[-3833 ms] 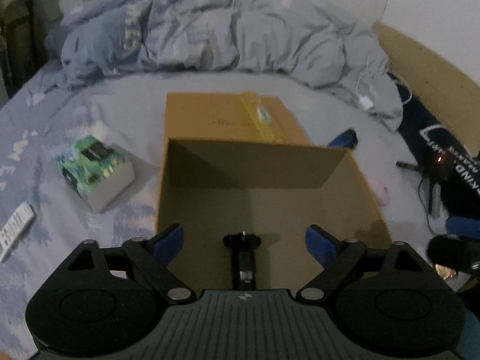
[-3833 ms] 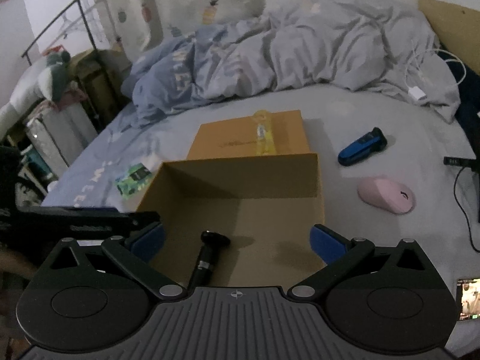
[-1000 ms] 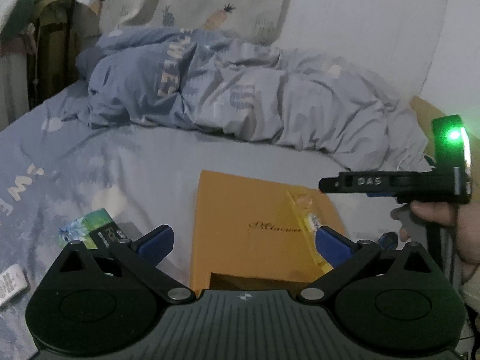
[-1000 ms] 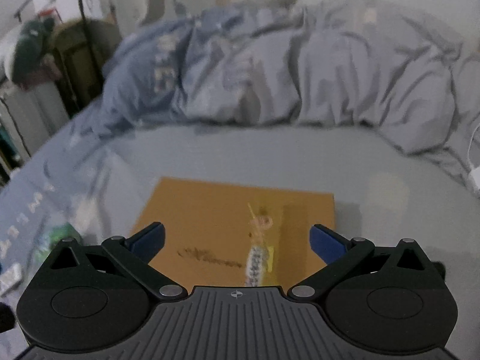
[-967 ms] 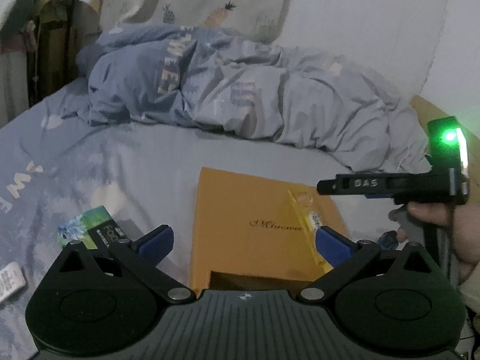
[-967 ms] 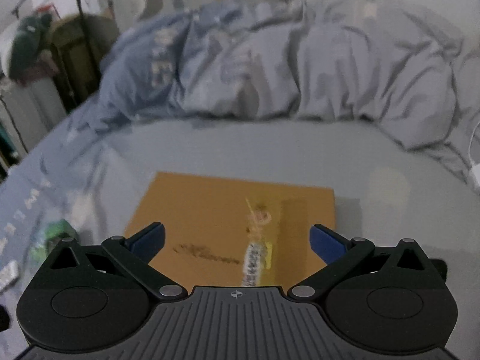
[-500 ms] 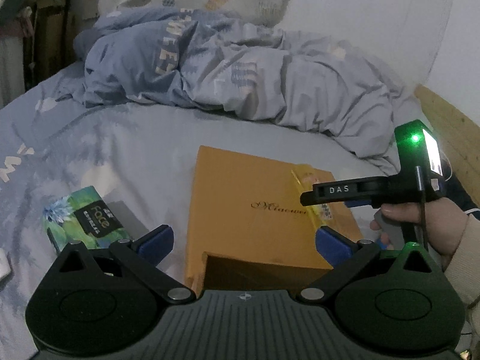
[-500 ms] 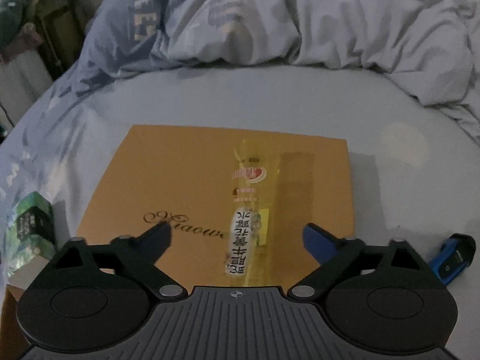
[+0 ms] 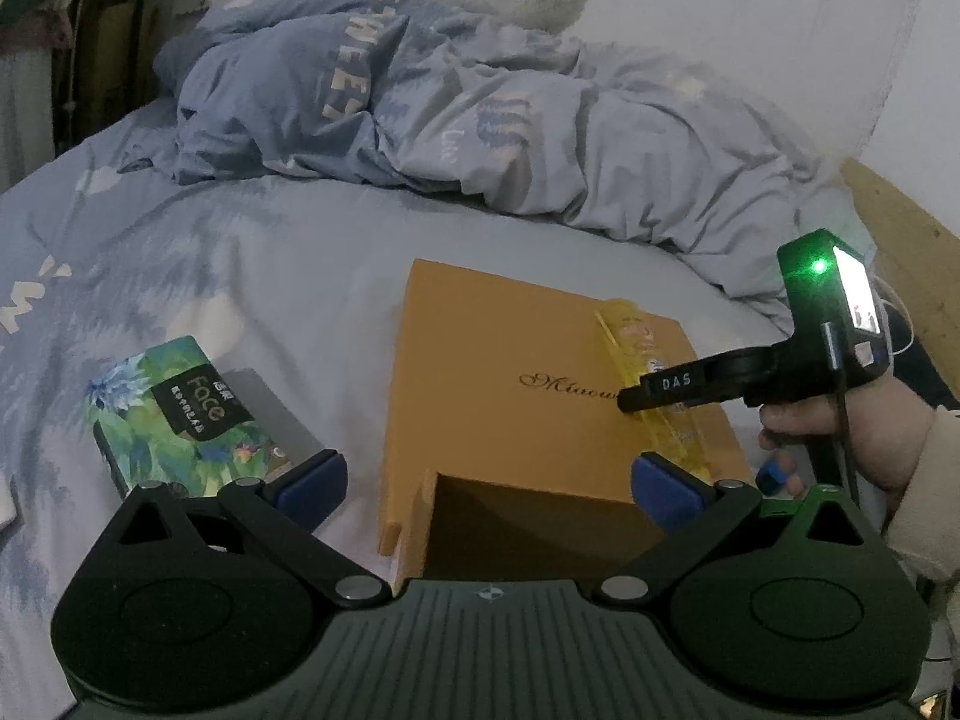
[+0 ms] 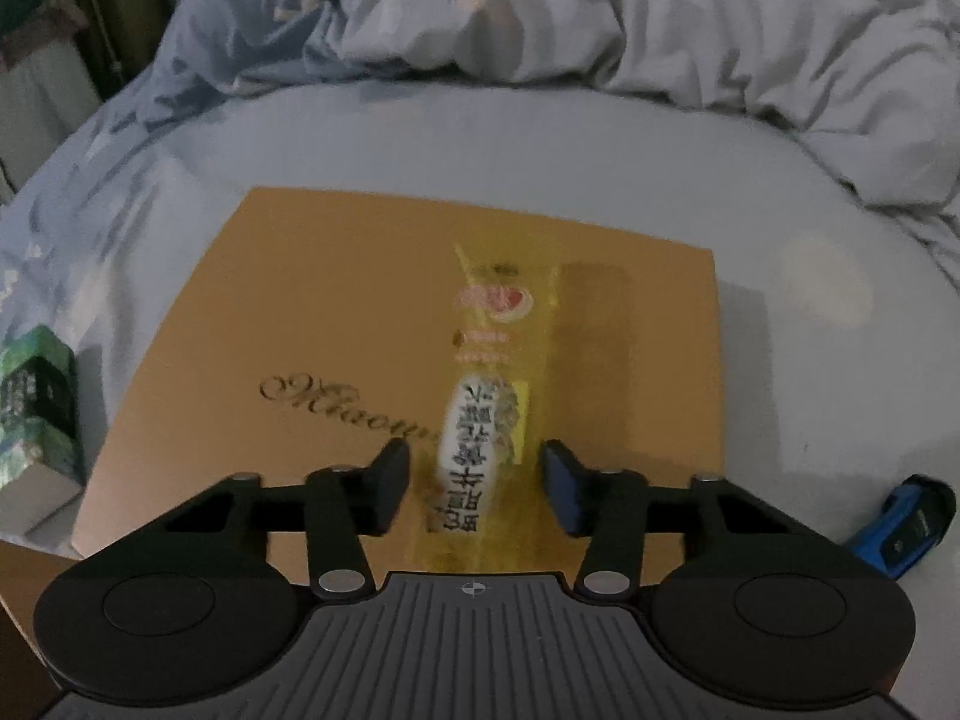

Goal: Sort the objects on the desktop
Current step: 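Close the right gripper around the yellow tube, then lift the yellow tube with the right gripper off the orange box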

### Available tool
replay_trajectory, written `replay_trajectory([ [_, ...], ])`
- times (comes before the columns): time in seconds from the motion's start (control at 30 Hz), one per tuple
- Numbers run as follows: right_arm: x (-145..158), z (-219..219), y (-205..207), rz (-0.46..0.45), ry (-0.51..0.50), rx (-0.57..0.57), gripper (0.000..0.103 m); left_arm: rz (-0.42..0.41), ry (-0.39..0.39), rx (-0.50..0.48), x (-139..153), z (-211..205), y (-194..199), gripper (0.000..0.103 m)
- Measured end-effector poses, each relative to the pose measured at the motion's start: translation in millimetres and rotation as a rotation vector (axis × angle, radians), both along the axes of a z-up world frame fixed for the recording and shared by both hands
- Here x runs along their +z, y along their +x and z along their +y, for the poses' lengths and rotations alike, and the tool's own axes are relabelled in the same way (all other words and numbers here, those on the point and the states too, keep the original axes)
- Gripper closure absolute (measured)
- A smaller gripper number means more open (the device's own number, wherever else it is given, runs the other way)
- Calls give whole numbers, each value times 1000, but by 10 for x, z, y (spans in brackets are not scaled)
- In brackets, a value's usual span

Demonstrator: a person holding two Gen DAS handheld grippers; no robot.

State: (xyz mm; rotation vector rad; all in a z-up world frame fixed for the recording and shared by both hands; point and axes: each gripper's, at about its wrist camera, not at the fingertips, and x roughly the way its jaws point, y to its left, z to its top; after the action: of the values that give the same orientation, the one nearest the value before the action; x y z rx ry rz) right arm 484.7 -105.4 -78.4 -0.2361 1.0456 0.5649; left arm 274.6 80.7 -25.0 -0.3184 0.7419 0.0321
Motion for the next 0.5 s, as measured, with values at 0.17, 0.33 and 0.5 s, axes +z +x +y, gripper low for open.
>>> replay_trajectory([
  [0.17,-15,14,0,-9,-9,18,56,4,-8,4,-16,12,-19,0],
  [0.33,-18,13,13,-12,-5,22,57,9,-17,13,-25,31,-32,0],
  [0.5,-22,0,9,-17,9,27,58,16,-19,17,-20,49,-50,0],
])
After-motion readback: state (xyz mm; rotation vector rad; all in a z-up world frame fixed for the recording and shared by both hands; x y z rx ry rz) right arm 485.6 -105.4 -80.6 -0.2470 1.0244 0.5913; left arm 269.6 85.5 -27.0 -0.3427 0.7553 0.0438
